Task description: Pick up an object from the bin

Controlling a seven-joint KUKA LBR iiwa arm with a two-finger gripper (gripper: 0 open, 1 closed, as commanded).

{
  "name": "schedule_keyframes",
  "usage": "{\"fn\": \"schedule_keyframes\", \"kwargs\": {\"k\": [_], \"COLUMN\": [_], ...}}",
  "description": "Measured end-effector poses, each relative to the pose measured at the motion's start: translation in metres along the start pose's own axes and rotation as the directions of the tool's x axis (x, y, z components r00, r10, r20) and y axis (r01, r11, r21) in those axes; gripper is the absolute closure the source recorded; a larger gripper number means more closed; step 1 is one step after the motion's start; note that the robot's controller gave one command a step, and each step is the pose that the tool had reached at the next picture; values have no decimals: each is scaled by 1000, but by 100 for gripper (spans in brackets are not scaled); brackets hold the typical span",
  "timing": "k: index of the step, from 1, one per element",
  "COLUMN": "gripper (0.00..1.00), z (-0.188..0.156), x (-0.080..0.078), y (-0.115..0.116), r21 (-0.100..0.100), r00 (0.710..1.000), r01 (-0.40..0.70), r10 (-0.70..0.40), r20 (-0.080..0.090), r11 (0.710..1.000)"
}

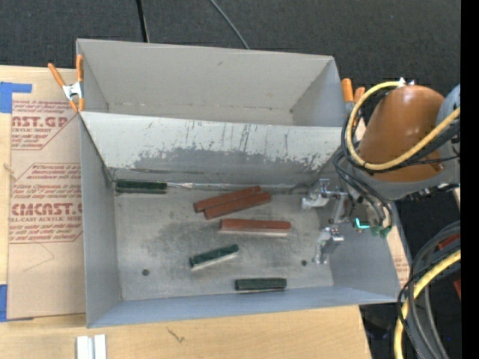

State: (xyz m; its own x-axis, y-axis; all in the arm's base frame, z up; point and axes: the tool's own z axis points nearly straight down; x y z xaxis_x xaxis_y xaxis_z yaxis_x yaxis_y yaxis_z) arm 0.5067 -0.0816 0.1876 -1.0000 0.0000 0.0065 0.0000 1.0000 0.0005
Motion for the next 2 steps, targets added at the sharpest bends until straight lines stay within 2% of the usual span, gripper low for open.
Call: {"fn": "schedule_keyframes", "kwargs": {"k": [2], "gripper": [0], "z": [-1], "x": [-4], "y": [0], "r21": [1], "r00": [1000], "r01": [-1], "r10": [1], "r20": [10], "r11": [1000]}}
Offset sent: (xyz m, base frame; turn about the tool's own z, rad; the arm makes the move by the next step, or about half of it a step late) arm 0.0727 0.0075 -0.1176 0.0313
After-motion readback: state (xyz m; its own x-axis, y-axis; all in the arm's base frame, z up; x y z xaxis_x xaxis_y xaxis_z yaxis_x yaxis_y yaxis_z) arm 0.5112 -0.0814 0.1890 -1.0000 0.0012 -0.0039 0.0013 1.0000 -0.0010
